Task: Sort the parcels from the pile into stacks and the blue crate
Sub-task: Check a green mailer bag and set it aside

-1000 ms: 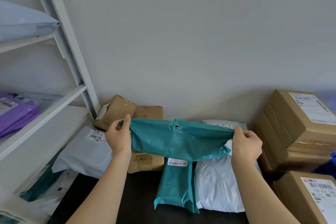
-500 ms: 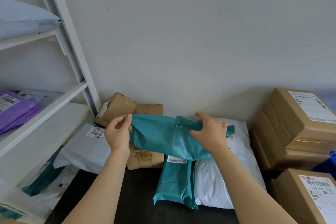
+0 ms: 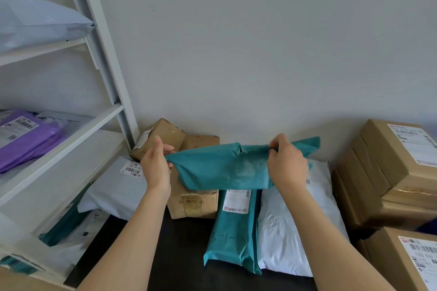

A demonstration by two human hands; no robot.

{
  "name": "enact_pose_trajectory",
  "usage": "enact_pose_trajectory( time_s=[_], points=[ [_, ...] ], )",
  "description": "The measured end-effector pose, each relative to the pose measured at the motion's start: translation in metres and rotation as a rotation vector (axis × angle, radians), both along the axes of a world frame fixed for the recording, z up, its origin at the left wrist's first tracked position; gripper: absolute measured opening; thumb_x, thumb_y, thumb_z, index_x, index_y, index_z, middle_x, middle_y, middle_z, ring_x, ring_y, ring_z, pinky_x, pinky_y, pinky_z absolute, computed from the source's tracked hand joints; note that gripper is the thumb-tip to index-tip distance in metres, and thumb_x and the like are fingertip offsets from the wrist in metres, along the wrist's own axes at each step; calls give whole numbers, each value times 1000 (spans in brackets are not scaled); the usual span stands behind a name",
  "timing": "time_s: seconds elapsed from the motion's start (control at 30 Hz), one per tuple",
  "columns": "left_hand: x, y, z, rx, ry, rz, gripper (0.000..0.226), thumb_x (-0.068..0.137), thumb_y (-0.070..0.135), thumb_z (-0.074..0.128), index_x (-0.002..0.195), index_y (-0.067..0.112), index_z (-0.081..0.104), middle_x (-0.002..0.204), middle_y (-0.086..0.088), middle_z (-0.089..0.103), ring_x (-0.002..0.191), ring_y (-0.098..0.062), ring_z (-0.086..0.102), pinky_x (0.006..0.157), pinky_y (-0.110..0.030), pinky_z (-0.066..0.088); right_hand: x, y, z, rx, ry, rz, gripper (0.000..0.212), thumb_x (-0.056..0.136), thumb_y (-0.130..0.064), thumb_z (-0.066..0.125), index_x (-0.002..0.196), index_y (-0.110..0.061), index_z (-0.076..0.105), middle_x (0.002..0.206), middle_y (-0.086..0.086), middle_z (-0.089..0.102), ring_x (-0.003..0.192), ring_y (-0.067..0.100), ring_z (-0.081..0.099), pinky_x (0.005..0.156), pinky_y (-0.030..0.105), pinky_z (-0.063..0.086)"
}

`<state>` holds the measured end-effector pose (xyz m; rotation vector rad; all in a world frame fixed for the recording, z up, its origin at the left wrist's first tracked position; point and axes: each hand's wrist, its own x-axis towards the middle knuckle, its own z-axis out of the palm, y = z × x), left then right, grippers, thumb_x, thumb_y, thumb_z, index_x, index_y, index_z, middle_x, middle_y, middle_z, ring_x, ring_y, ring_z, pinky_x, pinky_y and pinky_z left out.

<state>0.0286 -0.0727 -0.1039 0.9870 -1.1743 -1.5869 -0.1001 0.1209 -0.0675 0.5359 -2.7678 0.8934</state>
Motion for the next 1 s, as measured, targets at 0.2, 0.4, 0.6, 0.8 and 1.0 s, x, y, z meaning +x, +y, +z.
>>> enact_pose_trajectory(
  time_s=[0.2,0.4,0.6,0.8,1.0],
  points=[
    [1,-1,4,-66,-135,-76,43,96,45,50,70,16,66,69,1,62,73,-7,53,75,-29,38,-3,4,15,-345,23,114,13,93,-3,46,98,-12,54,143,-4,48,110,21,55,77,28,34],
    [-13,14,18,-217,-301,-546,40,89,48,57,117,19,62,112,13,59,105,-7,52,91,-27,36,-3,4,40,-712,-166,272,23,94,-1,46,85,-21,50,145,-13,44,113,5,51,85,19,43],
    [-29,29,14,-73,-412,-922,100,58,85,57,138,25,47,142,8,46,132,-17,41,114,-46,25,-5,4,40,-937,-384,285,26,91,4,44,78,-17,50,134,-10,55,113,13,58,97,40,49],
    [-31,52,-2,267,-91,-1160,91,62,60,80,131,9,52,129,-21,59,120,-38,55,106,-53,40,3,6,51,-1075,-575,290,25,92,2,44,75,-14,50,130,-6,60,107,17,63,83,28,51],
    [-37,70,3,358,15,-1134,50,62,44,83,98,15,66,98,-12,73,86,-26,70,91,-45,50,0,8,42,-1173,-728,284,26,93,2,46,74,-14,53,127,-9,62,95,15,65,86,35,52]
  ],
)
